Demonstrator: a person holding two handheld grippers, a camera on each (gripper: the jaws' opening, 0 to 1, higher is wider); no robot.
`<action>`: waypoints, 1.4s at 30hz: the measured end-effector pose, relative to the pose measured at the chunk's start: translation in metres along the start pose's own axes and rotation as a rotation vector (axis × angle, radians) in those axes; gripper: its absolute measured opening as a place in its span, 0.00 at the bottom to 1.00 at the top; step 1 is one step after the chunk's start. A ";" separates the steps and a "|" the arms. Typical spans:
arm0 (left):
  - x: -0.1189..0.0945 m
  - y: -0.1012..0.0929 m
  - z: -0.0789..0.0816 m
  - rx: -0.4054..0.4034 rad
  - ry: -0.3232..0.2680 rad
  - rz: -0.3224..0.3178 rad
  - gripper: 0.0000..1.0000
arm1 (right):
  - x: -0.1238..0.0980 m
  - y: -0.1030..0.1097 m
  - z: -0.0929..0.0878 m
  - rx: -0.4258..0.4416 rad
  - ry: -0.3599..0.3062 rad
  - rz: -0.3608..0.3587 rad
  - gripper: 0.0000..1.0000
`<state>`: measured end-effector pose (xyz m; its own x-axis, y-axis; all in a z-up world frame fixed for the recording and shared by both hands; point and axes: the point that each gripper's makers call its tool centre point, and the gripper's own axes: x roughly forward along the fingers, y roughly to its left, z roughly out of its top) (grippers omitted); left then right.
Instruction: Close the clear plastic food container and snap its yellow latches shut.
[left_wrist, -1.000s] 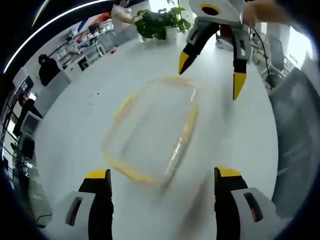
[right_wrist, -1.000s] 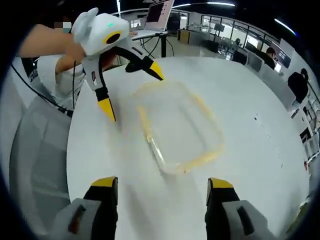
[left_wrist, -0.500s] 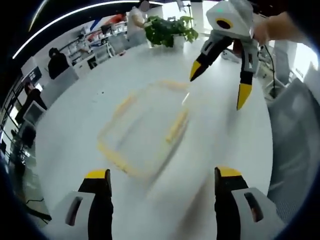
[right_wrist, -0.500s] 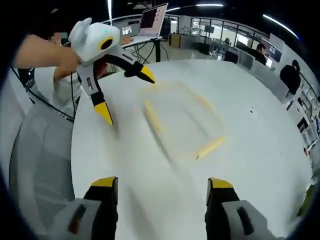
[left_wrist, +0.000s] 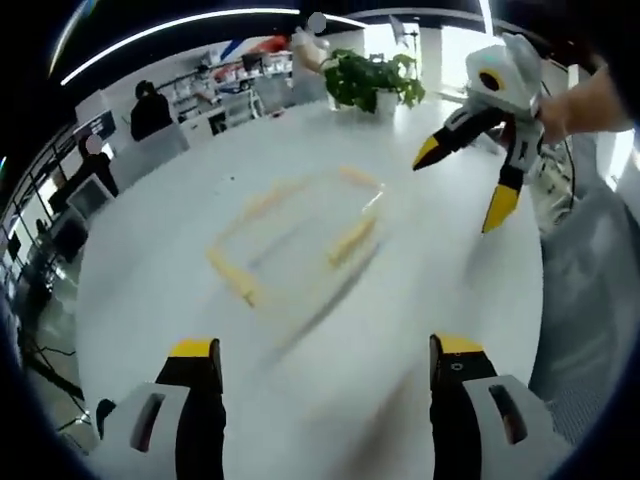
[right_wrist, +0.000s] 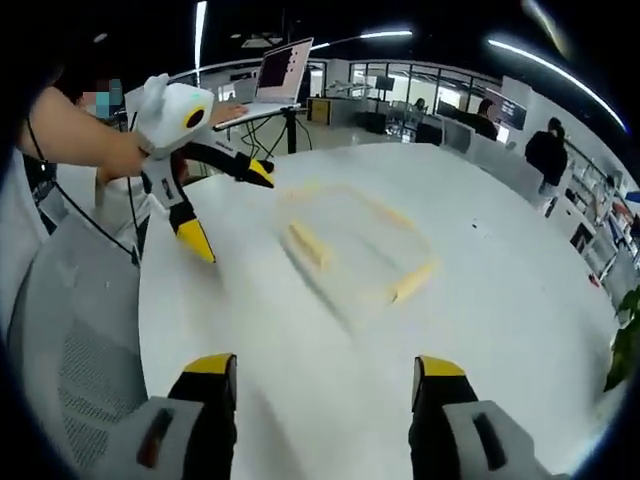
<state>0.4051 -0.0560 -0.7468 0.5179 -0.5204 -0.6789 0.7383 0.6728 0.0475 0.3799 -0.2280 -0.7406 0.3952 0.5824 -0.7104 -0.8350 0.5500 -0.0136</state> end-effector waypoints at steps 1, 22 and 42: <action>-0.001 -0.001 0.001 -0.017 -0.011 0.002 0.84 | -0.001 0.001 0.001 0.006 -0.016 -0.001 0.70; -0.036 -0.028 -0.005 -0.105 -0.161 0.024 0.86 | -0.039 0.026 -0.012 0.087 -0.173 -0.047 0.72; -0.051 -0.050 -0.030 -0.168 -0.163 0.052 0.87 | -0.056 0.042 -0.034 0.184 -0.207 -0.105 0.73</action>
<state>0.3289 -0.0468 -0.7364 0.6268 -0.5515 -0.5505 0.6333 0.7721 -0.0525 0.3095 -0.2572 -0.7254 0.5610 0.6163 -0.5527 -0.7098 0.7016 0.0620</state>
